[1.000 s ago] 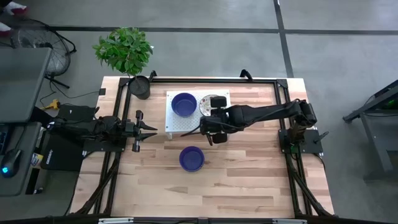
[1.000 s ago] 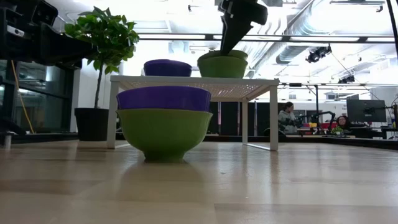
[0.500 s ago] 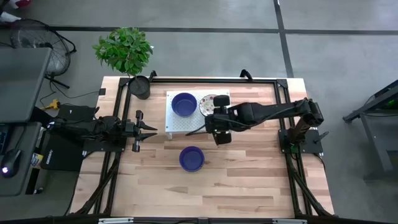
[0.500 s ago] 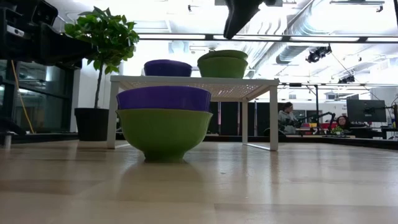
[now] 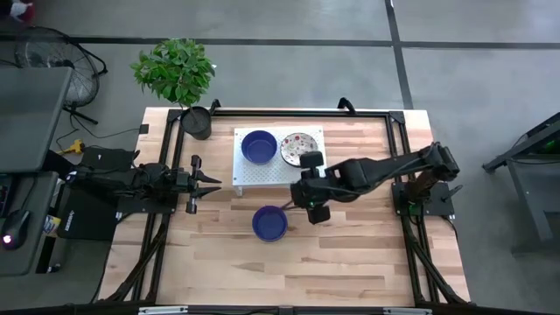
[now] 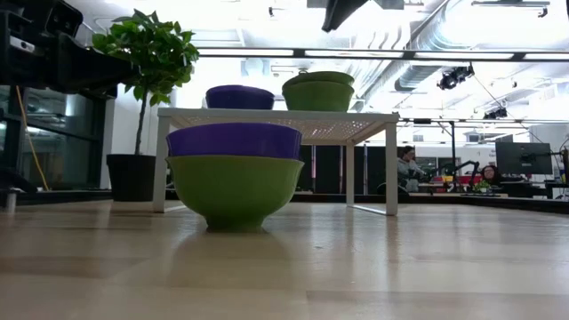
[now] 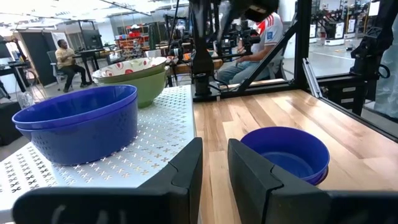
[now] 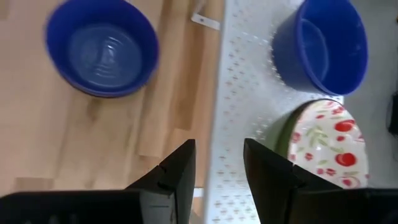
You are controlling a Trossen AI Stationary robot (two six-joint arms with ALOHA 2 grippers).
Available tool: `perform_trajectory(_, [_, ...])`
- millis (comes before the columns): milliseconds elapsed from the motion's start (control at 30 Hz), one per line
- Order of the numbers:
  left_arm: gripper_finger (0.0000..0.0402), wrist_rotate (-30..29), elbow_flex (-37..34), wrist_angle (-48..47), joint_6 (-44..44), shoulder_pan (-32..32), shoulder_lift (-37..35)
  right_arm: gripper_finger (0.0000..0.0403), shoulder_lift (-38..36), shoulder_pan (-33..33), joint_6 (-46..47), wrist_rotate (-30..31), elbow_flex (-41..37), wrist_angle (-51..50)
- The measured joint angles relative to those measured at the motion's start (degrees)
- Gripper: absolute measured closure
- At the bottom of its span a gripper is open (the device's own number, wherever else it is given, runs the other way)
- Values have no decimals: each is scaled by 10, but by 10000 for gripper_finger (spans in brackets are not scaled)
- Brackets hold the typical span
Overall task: Pick & Place Mini bowls
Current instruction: Stack the violet bowl on top of the violet bowl on the shelf
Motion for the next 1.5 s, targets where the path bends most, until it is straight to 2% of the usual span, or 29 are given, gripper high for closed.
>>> perform_trajectory(267, [330, 0, 0, 0, 0, 0, 0, 279, 5, 42, 57, 4, 0, 9])
perform_trajectory(600, [330, 0, 0, 0, 0, 0, 0, 279, 65, 86, 66, -32, 0, 117])
perform_trajectory(800, [330, 0, 0, 0, 0, 0, 0, 279, 74, 102, 20, -30, -1, 211])
perform_trajectory(900, [330, 0, 0, 0, 0, 0, 0, 279, 74, 105, -10, -27, -16, 295])
perform_trajectory(1100, [330, 0, 0, 0, 0, 0, 0, 279, 74, 107, -29, -46, -77, 468])
perform_trajectory(1233, [330, 0, 0, 0, 0, 0, 0, 279, 75, 107, -23, -52, -118, 547])
perform_trajectory(1500, [330, 0, 0, 0, 0, 0, 0, 279, 75, 107, -22, -58, -144, 581])
